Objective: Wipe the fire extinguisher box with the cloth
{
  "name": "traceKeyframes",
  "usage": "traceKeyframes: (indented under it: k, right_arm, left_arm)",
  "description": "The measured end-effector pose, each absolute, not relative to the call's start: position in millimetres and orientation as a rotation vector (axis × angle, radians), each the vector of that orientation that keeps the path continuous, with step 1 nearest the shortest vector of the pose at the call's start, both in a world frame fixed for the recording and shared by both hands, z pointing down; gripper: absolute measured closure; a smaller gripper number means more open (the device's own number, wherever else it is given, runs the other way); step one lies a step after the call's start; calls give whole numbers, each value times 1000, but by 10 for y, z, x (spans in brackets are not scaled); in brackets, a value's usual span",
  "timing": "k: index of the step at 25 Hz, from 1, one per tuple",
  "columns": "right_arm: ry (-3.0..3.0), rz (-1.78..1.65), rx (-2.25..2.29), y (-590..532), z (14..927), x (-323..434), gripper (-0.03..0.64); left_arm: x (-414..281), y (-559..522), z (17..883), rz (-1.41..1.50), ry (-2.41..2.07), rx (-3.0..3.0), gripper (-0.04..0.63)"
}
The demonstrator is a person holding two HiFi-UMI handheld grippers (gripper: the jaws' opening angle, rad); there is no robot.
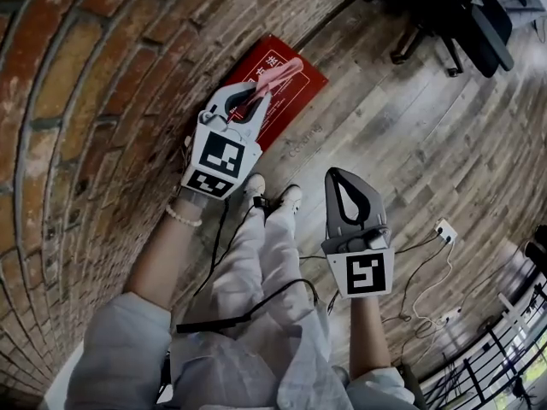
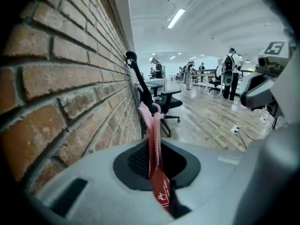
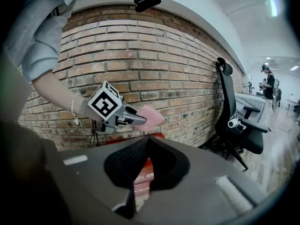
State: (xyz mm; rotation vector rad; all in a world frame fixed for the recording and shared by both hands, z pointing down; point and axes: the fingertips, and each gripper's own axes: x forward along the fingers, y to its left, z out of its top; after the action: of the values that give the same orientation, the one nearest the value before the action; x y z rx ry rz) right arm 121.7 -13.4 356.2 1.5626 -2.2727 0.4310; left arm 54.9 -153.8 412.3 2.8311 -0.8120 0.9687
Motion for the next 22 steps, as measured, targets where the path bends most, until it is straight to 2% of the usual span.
traceKeyframes:
  k: [22]
  right_arm:
    - [-2246,477,1523,-478,4049,1380,609]
  left_arm:
    - [919,-2413,4986,705,-971,2294,584]
